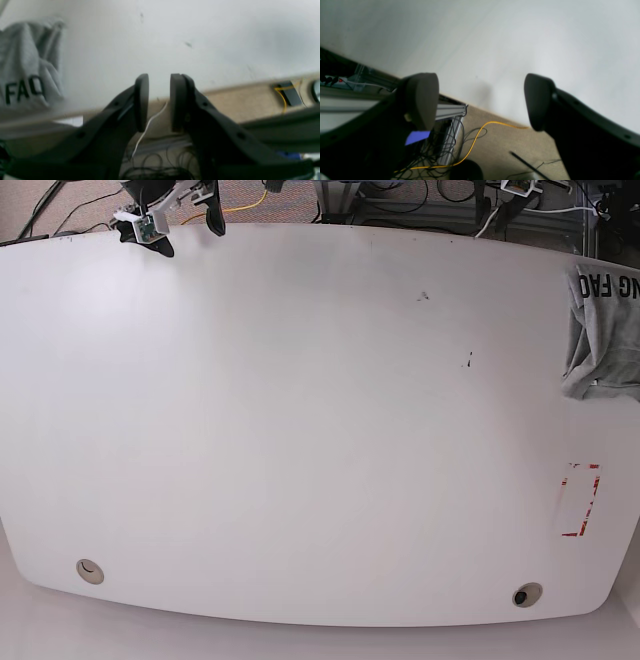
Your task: Layout the t-shirt on the table in an organized manner, then fold the t-shirt properly
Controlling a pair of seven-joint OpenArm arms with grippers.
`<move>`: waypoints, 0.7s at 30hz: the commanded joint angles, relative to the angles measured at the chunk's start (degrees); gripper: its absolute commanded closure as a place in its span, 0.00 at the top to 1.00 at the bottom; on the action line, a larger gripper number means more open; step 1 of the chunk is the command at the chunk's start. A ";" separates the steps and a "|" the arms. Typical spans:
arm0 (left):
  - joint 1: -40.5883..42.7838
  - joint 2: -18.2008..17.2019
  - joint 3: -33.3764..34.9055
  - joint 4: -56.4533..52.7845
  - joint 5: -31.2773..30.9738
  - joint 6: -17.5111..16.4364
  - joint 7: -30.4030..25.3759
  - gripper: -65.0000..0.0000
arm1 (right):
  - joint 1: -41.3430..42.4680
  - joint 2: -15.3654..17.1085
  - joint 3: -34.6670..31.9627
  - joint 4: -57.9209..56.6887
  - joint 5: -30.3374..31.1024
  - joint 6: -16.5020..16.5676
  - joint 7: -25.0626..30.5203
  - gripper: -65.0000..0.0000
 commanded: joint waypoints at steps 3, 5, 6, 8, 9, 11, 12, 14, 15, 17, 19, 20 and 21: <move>3.89 0.03 -0.34 0.66 -0.49 0.68 -1.96 0.20 | -8.35 0.44 -0.07 2.11 4.08 0.35 1.96 0.78; 3.89 0.03 0.45 0.49 -0.49 0.68 -1.96 0.20 | -11.52 0.35 -0.16 1.94 4.69 0.35 1.96 0.78; 3.89 0.03 0.72 0.40 -0.49 0.68 -1.96 0.20 | -12.75 0.35 -0.24 1.85 4.69 0.35 1.96 0.78; 3.89 -0.15 0.98 -0.57 -0.49 0.68 -1.87 0.20 | -14.59 0.35 -1.03 1.50 4.69 0.35 1.70 0.78; 3.89 -0.23 1.33 -1.71 -0.40 0.68 -1.87 0.20 | -16.00 0.35 -2.27 0.62 4.51 0.35 1.70 0.78; 3.89 -0.41 1.77 -3.38 -0.31 0.68 -1.87 0.20 | -16.88 0.44 -3.32 -0.44 4.51 0.35 1.70 0.78; 3.89 -0.41 1.95 -5.84 0.04 0.68 -1.78 0.20 | -17.05 0.62 -4.02 -1.67 4.51 0.35 1.61 0.78; 3.89 -0.41 2.12 -9.71 0.04 0.68 -1.78 0.20 | -17.05 0.71 -5.17 -4.04 4.43 0.35 1.61 0.78; 3.89 -0.41 2.12 -12.09 0.04 0.68 -1.78 0.20 | -16.88 0.79 -6.05 -6.15 4.43 0.35 1.61 0.78; 3.89 -0.41 2.04 -16.48 0.04 0.68 -1.78 0.20 | -15.73 1.32 -7.19 -9.67 4.34 0.35 1.70 0.78; 3.89 -0.50 2.04 -20.97 0.04 0.68 -1.78 0.20 | -14.06 2.38 -8.33 -13.01 4.34 0.18 1.70 0.78; 3.89 -0.59 2.04 -23.16 0.04 0.68 -1.78 0.20 | -13.36 2.81 -9.03 -14.86 4.34 0.09 1.79 0.78; 2.95 -0.94 2.12 -25.62 0.04 0.68 -1.78 0.20 | -12.66 3.08 -9.74 -16.70 4.34 0.00 1.87 0.78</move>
